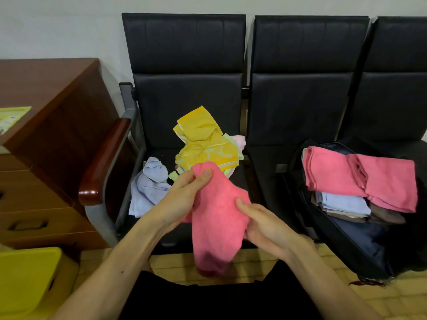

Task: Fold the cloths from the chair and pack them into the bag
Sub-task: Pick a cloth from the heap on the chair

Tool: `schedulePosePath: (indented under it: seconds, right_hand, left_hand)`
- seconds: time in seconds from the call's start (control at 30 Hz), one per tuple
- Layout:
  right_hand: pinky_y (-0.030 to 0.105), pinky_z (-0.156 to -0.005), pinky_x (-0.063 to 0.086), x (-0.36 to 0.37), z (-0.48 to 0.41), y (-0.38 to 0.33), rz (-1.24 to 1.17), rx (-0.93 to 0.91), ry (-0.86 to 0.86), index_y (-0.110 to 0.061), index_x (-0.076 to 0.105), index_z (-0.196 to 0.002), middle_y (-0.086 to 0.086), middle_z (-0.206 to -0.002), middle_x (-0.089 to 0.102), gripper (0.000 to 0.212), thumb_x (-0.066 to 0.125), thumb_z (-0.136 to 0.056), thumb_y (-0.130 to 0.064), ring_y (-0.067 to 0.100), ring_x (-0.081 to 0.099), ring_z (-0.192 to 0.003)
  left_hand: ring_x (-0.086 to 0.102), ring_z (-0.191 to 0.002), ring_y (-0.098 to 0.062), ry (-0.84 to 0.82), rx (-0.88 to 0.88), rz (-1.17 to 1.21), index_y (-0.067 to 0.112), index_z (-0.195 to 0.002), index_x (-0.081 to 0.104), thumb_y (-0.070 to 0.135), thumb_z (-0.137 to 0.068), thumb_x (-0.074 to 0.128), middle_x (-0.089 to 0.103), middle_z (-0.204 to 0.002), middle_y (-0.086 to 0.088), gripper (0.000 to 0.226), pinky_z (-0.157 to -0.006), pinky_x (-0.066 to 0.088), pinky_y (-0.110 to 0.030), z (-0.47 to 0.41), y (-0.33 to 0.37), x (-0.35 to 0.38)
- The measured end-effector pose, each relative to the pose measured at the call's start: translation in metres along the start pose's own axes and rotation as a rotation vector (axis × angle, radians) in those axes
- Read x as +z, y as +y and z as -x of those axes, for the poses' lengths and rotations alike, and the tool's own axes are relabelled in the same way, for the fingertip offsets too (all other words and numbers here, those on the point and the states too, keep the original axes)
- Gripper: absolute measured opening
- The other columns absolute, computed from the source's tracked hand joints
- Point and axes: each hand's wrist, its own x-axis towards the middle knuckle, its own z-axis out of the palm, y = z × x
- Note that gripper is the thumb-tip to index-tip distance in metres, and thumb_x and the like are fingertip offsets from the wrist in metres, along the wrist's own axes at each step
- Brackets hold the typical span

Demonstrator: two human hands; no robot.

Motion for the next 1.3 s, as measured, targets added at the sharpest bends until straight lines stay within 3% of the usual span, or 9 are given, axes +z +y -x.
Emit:
schedulePosePath:
  seconds: [0.1,0.27,0.43,0.53,0.67,0.87,1.03,1.2,1.3]
  right_hand:
    - [0.031,-0.083,0.056,-0.002,-0.001,-0.008,-0.007,-0.11,0.12,-0.001,0.069,-0.112,0.013,-0.112,0.073,0.04,0.06,-0.089,-0.033,0.021,0.069,-0.102]
    - [0.027,-0.067,0.057,-0.002,0.002,-0.035,0.052,-0.272,0.195,-0.004,0.072,-0.102,0.01,-0.092,0.076,0.03,0.062,-0.086,-0.027,0.018,0.072,-0.082]
    - [0.028,-0.071,0.058,0.0,0.004,-0.059,0.207,-0.394,0.267,-0.008,0.073,-0.097,0.006,-0.088,0.074,0.024,0.06,-0.093,-0.027,0.015,0.07,-0.079]
    - [0.028,-0.071,0.056,0.004,0.005,-0.07,0.319,-0.453,0.321,-0.014,0.074,-0.093,0.002,-0.084,0.074,0.019,0.058,-0.097,-0.025,0.012,0.068,-0.077]
    - [0.041,-0.081,0.056,0.004,0.007,-0.088,0.477,-0.533,0.378,-0.02,0.074,-0.095,0.012,-0.097,0.074,0.017,0.059,-0.097,-0.027,0.025,0.07,-0.088]
    - [0.015,-0.058,0.053,0.001,0.009,-0.125,0.625,-0.544,0.382,-0.021,0.072,-0.097,-0.01,-0.082,0.073,0.008,0.066,-0.093,-0.024,0.002,0.071,-0.073]
    - [0.038,-0.078,0.062,0.0,0.001,-0.146,0.654,-0.46,0.412,-0.013,0.074,-0.106,0.001,-0.093,0.077,0.031,0.081,-0.079,-0.027,0.016,0.075,-0.086]
    - [0.035,-0.073,0.062,0.006,-0.001,-0.164,0.584,-0.453,0.442,-0.013,0.059,-0.105,0.007,-0.098,0.073,0.043,0.086,-0.072,-0.019,0.019,0.074,-0.085]
    - [0.028,-0.071,0.062,0.009,-0.001,-0.168,0.646,-0.473,0.46,-0.017,0.052,-0.114,0.004,-0.098,0.069,0.053,0.086,-0.073,-0.014,0.016,0.072,-0.087]
  left_hand:
    - [0.067,-0.11,-0.02,0.003,0.0,-0.078,0.016,-0.118,0.065,0.04,-0.085,0.061,0.073,-0.114,-0.004,0.042,-0.096,0.053,-0.04,0.001,-0.001,-0.006]
    - [0.071,-0.094,-0.015,-0.048,-0.029,-0.05,0.01,-0.117,0.064,0.028,-0.083,0.064,0.075,-0.104,-0.003,0.039,-0.079,0.057,-0.03,0.005,0.004,-0.012]
    - [0.072,-0.099,-0.017,0.007,-0.088,0.133,0.003,-0.123,0.064,0.021,-0.082,0.066,0.074,-0.113,-0.009,0.045,-0.076,0.06,-0.028,0.004,0.016,-0.023]
    - [0.068,-0.108,-0.021,-0.009,-0.059,0.112,0.004,-0.126,0.063,0.022,-0.082,0.066,0.071,-0.121,-0.01,0.048,-0.084,0.059,-0.03,0.003,0.023,-0.024]
    - [0.07,-0.101,-0.02,-0.042,0.025,-0.023,0.013,-0.126,0.061,0.017,-0.075,0.071,0.073,-0.111,-0.005,0.052,-0.086,0.058,-0.04,0.001,0.037,-0.025]
    - [0.071,-0.104,-0.02,0.002,0.181,-0.326,0.016,-0.126,0.06,0.014,-0.063,0.082,0.072,-0.115,-0.006,0.067,-0.084,0.06,-0.038,-0.015,0.073,-0.023]
    - [0.074,-0.09,-0.02,0.147,0.226,-0.329,0.016,-0.108,0.063,0.007,-0.071,0.082,0.073,-0.099,-0.005,0.043,-0.072,0.061,-0.027,-0.031,0.094,-0.024]
    - [0.07,-0.1,-0.027,0.294,0.287,-0.298,0.022,-0.119,0.044,0.011,-0.071,0.086,0.07,-0.103,-0.011,0.064,-0.083,0.057,-0.04,-0.047,0.096,-0.034]
    - [0.07,-0.103,-0.026,0.236,0.328,-0.351,0.027,-0.126,0.054,0.009,-0.078,0.082,0.071,-0.109,-0.013,0.059,-0.086,0.057,-0.037,-0.05,0.097,-0.04]
